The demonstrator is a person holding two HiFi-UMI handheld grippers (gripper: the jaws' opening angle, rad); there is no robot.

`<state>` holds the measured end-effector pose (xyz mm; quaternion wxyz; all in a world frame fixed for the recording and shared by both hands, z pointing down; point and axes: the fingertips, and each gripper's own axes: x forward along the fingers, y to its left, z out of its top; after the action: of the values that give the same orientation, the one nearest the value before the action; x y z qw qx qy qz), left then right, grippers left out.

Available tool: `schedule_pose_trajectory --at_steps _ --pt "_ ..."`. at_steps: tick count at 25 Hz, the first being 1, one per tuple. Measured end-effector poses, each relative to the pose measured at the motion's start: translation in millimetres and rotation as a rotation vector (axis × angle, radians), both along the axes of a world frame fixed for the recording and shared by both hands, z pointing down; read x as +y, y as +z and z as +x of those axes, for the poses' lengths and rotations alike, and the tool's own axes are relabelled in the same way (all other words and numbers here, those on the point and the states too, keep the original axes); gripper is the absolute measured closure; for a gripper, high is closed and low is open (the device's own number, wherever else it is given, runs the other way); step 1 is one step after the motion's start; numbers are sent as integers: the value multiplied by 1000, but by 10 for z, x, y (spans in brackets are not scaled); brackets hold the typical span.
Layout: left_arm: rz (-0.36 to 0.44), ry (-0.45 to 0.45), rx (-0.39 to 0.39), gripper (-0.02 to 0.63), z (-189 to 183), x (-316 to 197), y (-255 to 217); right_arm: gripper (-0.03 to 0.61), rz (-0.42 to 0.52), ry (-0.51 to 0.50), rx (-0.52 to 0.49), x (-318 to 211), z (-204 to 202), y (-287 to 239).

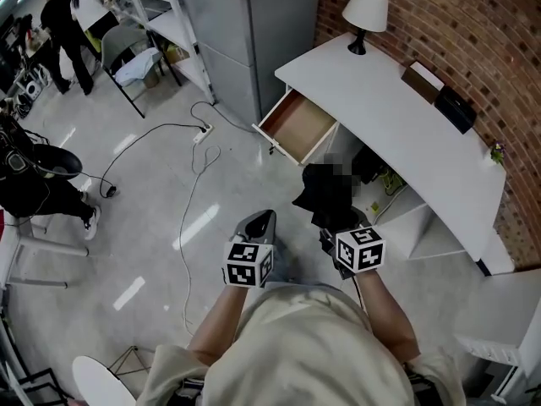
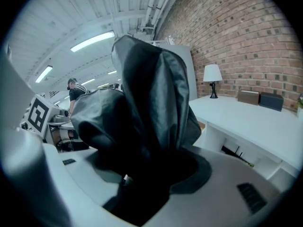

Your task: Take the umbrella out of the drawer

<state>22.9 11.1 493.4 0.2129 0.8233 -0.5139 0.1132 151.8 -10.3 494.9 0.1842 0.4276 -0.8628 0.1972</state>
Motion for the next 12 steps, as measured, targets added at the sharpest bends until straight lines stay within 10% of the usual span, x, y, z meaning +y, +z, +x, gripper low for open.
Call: schedule_pose_trajectory --at_steps 12 --pt "45 51 -12 601 19 306 -272 345 54 47 -21 373 87 -343"
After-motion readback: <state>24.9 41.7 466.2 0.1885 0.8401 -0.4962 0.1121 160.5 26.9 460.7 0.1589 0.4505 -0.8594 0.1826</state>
